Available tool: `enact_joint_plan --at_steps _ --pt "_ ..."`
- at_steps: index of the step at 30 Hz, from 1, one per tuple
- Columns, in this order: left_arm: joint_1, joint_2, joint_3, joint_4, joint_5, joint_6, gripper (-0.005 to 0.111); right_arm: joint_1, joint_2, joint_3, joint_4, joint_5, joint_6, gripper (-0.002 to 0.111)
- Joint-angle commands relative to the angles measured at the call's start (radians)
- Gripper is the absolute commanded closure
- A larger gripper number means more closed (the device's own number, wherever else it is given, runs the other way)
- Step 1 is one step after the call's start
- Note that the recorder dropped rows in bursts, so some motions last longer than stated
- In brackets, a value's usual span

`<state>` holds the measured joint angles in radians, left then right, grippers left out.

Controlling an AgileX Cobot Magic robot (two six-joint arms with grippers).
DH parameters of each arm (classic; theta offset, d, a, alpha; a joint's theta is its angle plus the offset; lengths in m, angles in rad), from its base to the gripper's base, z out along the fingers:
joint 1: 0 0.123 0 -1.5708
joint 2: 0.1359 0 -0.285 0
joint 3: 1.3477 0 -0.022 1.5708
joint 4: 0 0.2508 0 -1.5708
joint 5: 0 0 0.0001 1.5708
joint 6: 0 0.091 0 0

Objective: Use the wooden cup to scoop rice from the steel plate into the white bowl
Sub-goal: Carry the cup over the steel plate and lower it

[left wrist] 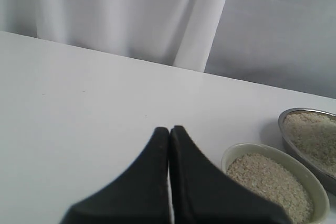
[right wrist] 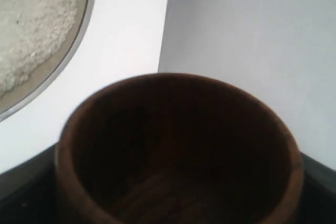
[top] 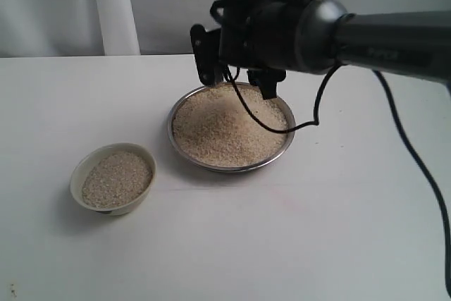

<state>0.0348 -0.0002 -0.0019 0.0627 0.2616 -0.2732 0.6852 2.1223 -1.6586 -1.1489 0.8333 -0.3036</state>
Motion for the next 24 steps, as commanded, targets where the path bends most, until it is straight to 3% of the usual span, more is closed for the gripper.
enact_joint_plan --at_steps 1,24 --pt "-0.004 0.0 0.002 -0.002 -0.003 -0.002 0.107 0.001 0.066 -0.008 -0.064 0.072 -0.071 0.108" --pt "-0.004 0.0 0.002 -0.002 -0.003 -0.002 0.107 0.001 0.211 -0.008 -0.027 0.066 -0.111 0.108"
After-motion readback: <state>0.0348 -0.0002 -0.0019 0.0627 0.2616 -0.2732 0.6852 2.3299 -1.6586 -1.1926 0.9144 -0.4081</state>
